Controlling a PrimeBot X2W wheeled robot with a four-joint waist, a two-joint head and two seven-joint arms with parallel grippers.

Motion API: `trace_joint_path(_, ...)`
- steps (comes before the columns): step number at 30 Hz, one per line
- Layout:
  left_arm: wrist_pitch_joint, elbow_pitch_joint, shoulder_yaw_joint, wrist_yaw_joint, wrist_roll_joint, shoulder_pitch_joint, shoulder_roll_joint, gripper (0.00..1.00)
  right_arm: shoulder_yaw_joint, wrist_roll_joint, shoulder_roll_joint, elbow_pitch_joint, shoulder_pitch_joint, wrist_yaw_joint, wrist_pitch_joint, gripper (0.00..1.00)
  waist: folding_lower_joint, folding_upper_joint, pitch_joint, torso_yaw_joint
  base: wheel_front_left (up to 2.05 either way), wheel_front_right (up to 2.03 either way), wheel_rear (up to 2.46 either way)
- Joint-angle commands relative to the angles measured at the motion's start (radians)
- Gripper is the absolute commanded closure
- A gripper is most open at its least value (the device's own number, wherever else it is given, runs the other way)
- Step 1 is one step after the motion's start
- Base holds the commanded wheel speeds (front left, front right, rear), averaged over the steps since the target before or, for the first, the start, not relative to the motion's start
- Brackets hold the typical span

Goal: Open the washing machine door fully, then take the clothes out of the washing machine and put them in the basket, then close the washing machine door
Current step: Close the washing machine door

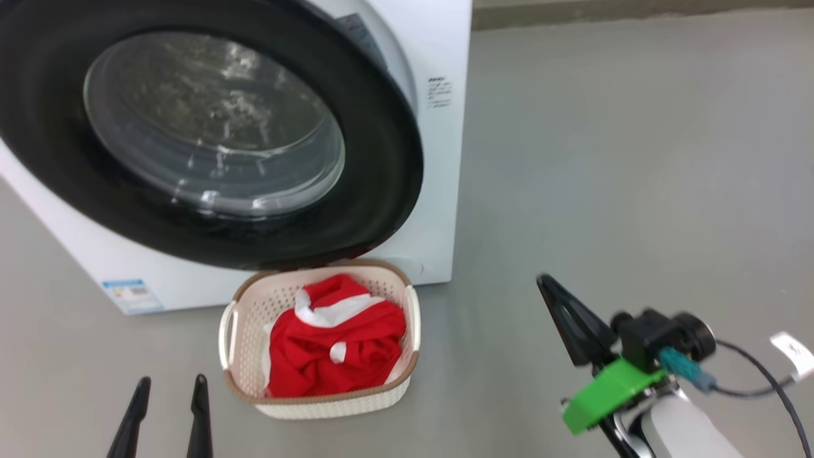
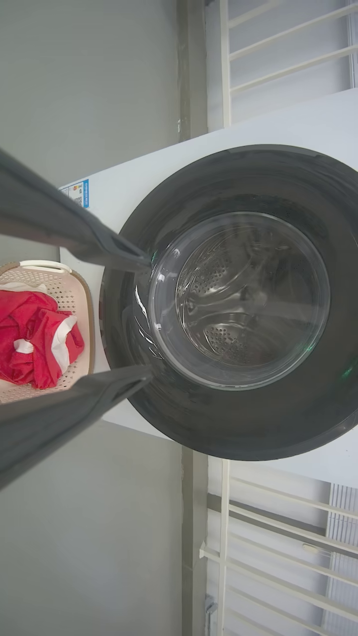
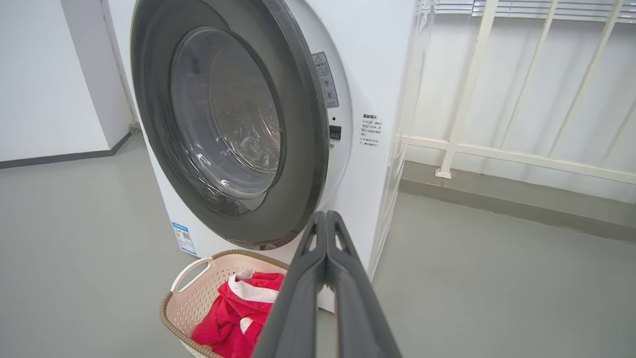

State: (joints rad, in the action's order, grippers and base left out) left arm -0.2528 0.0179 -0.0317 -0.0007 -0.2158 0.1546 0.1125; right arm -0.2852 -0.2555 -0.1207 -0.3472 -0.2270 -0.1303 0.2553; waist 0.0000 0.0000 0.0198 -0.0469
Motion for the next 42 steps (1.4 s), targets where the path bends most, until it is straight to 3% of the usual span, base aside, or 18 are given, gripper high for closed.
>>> trace_joint_path(1, -0.009, 0.029, -0.030, -0.004, 0.014, -0.049, 0.008, 0.00, -0.028, -0.010, 0.002, 0.013, -0.050, 0.000, 0.006, 1.00, 0.0000, 0.0000, 0.035, 0.033, 0.00, 0.00, 0.00)
trace_joint_path(13, -0.009, 0.030, 0.015, -0.022, 0.022, -0.112, -0.009, 0.00, -0.138, -0.059, -0.003, -0.096, -0.290, 0.000, 0.006, 1.00, 0.0000, 0.0000, 0.131, 0.137, 0.00, 0.00, 0.00)
trace_joint_path(22, -0.009, 0.018, 0.056, -0.036, 0.018, -0.171, -0.031, 0.00, -0.182, -0.095, -0.056, -0.162, -0.476, 0.000, 0.006, 1.00, 0.0000, 0.0000, 0.221, 0.207, 0.00, 0.00, 0.00)
trace_joint_path(34, -0.009, 0.000, 0.082, -0.051, 0.025, -0.215, -0.045, 0.00, -0.220, -0.107, -0.098, -0.226, -0.631, 0.000, 0.006, 1.00, 0.0000, 0.0000, 0.284, 0.251, 0.00, 0.00, 0.00)
trace_joint_path(42, -0.009, 0.001, 0.097, -0.062, 0.018, -0.244, -0.052, 0.00, -0.187, -0.084, -0.116, -0.286, -0.714, 0.000, 0.006, 1.00, 0.0000, 0.0000, 0.330, 0.256, 0.00, 0.00, 0.00)
